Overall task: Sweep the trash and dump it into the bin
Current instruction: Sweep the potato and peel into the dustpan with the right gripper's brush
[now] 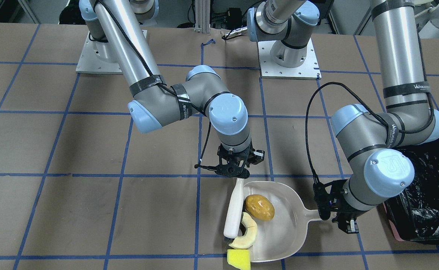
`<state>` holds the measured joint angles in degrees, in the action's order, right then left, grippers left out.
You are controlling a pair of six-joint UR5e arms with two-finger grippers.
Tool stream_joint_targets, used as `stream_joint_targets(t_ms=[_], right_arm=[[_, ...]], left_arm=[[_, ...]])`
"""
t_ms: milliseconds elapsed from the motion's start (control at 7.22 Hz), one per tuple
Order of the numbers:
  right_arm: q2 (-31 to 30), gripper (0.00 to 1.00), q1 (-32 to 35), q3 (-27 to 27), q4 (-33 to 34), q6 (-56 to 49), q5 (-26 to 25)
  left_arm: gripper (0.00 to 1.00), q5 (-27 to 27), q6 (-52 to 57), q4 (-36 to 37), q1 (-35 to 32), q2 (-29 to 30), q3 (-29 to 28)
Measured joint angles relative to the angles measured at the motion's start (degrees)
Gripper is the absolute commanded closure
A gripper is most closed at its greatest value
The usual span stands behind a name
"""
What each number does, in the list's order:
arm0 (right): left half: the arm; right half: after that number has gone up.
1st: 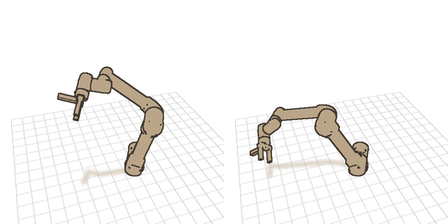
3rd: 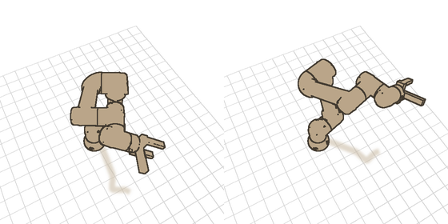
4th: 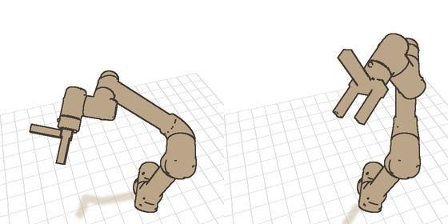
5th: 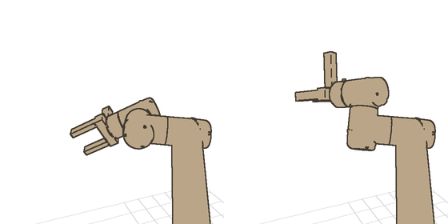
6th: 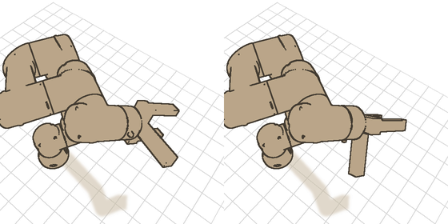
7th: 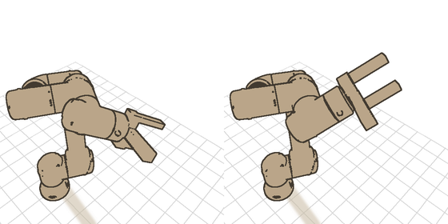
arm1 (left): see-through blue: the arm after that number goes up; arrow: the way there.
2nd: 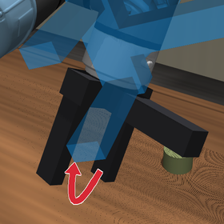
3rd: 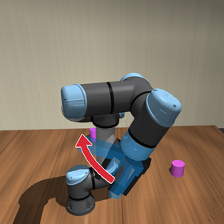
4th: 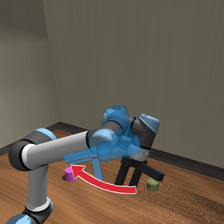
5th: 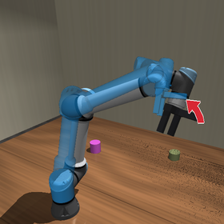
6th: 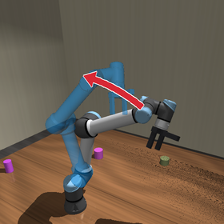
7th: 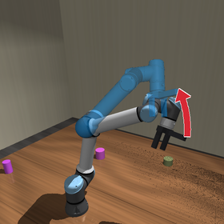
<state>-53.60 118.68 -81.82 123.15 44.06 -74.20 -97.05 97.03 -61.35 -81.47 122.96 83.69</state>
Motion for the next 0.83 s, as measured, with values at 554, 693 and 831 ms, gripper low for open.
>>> stream_joint_targets(t_ms=[554,693,831], right_arm=[[0.09,1.00,2.13,3.00,0.05,6.68,4.27],[0.08,1.00,2.68,3.86,0.07,8.43,5.47],[0.04,1.00,3.18,4.66,0.07,9.62,6.30]], left_arm=[[0.93,0.13,0.13,0.00,0.00,0.00,-0.02],[0.93,0.16,0.18,0.00,0.00,0.00,-0.02],[0.93,0.18,0.25,0.00,0.00,0.00,-0.02]])
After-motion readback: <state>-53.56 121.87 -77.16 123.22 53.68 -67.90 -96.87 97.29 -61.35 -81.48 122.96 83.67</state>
